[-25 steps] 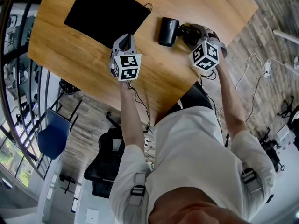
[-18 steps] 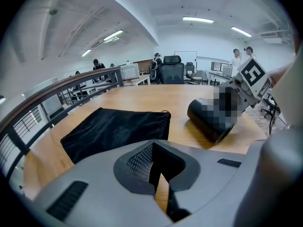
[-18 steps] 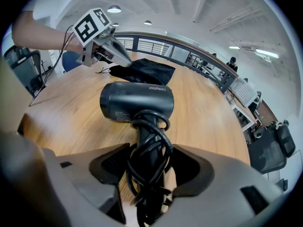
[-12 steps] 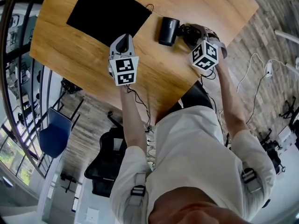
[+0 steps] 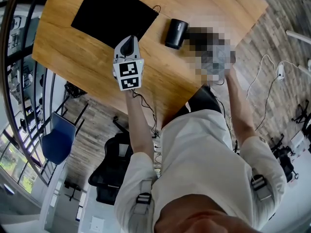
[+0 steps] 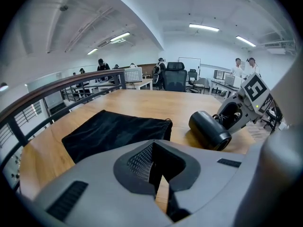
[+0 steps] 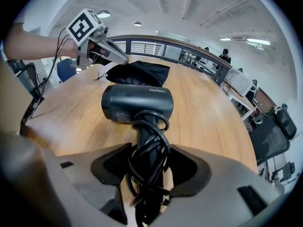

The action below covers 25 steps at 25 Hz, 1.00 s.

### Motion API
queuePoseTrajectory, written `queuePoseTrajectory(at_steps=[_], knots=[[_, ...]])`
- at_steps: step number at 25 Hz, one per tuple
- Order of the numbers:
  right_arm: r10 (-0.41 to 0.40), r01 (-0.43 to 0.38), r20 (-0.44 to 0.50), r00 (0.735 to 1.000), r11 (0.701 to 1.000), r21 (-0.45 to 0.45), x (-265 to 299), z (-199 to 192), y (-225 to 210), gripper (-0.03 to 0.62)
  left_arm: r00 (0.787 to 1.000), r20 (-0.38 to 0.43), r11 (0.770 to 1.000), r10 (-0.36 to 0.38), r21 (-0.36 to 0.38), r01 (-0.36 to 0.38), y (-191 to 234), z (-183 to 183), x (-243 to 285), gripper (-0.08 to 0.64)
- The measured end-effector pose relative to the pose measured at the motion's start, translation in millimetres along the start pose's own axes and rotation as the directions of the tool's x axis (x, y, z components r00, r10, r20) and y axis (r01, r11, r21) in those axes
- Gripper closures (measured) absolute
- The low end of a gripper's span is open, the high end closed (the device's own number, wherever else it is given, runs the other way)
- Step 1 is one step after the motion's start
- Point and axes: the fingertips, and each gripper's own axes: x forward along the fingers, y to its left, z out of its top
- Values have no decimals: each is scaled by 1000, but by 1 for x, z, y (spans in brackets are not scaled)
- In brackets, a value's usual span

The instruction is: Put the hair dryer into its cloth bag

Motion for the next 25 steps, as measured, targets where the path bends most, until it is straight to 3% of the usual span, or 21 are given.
queuePoseTrajectory(at_steps=[25], knots=[[114,-119,66,991,990,79,-4,35,45,337,996,66,997,-68,-41,71,-38,23,-13,543]])
